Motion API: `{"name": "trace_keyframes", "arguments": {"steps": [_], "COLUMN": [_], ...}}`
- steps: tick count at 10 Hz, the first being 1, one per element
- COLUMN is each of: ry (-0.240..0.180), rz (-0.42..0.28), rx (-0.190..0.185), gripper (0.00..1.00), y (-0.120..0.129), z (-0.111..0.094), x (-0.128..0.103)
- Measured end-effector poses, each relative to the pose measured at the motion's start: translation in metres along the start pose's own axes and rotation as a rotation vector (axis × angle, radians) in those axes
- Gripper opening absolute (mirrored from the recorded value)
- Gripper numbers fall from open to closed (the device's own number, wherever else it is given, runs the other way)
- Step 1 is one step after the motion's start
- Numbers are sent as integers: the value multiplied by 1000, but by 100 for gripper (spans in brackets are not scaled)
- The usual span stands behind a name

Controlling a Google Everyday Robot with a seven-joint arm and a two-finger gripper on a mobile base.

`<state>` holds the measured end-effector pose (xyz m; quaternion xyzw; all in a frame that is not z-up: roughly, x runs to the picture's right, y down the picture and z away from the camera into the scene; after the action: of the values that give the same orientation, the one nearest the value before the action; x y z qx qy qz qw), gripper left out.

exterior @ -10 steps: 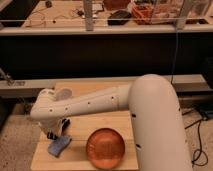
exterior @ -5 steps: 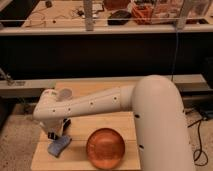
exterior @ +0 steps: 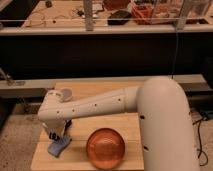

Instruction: Place the eraser on the white sponge

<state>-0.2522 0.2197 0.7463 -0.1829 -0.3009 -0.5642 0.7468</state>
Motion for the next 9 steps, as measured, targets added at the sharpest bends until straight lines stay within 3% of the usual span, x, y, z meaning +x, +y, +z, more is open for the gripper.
{"name": "trace_keyframes", "arguments": {"steps": [9], "ry": [-4], "rz": [-48], "rx": [16], "gripper": [3], "y": [3], "z": [1], "x": [-3]}}
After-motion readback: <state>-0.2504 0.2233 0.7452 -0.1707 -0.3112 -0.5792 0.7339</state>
